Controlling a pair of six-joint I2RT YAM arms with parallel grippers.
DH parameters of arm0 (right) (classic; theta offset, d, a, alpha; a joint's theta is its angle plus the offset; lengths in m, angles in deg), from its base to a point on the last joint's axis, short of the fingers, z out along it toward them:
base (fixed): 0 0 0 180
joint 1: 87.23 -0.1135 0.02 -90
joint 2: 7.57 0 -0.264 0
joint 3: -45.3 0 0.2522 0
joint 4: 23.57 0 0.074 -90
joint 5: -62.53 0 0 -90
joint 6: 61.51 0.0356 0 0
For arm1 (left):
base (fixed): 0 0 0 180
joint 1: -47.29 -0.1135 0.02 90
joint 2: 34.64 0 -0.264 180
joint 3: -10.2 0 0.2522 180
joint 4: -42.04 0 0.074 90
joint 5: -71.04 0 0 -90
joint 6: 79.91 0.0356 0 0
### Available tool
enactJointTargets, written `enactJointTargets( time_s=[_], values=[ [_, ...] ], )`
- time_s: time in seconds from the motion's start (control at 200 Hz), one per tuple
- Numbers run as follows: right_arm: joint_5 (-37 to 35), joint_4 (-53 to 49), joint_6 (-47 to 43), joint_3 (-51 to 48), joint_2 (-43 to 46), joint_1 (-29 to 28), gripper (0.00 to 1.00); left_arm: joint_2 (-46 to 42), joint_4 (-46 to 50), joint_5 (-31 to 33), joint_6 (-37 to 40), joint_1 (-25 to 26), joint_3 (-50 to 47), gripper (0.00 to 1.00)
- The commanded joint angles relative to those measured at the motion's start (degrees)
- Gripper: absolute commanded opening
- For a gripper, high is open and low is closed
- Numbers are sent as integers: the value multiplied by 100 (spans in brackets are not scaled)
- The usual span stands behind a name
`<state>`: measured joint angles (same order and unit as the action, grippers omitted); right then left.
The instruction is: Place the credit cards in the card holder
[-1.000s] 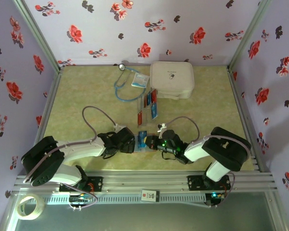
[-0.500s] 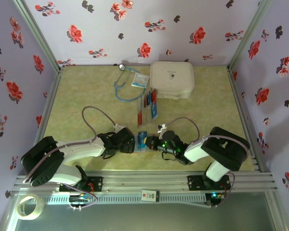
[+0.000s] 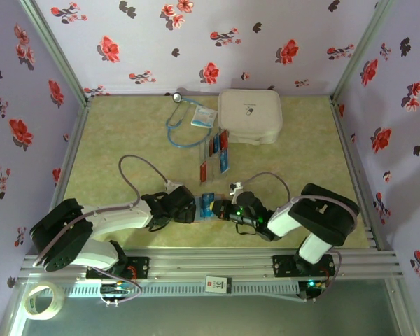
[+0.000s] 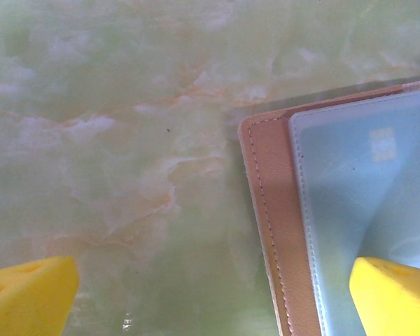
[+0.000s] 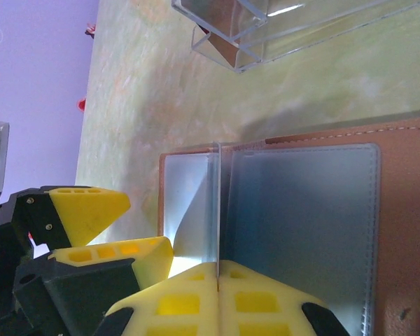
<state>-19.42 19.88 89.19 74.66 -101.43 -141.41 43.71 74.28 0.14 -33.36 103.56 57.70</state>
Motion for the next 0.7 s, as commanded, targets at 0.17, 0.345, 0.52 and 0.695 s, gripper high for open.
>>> enactJointTargets(
  time_s=[0.17, 0.345, 0.52, 0.695],
  values=[
    [264, 537, 142, 10, -417, -65, 0, -64, 253, 161, -86, 42, -116, 100],
    [249, 714, 213, -38, -511, -59, 0, -81, 253, 156, -88, 42, -128, 100],
    [231, 692, 216, -80, -502, -66, 0, -92, 262, 157, -84, 42, -129, 100],
    [232, 694, 229, -144, -501, -59, 0, -98, 257, 161, -86, 42, -130, 100]
  ],
)
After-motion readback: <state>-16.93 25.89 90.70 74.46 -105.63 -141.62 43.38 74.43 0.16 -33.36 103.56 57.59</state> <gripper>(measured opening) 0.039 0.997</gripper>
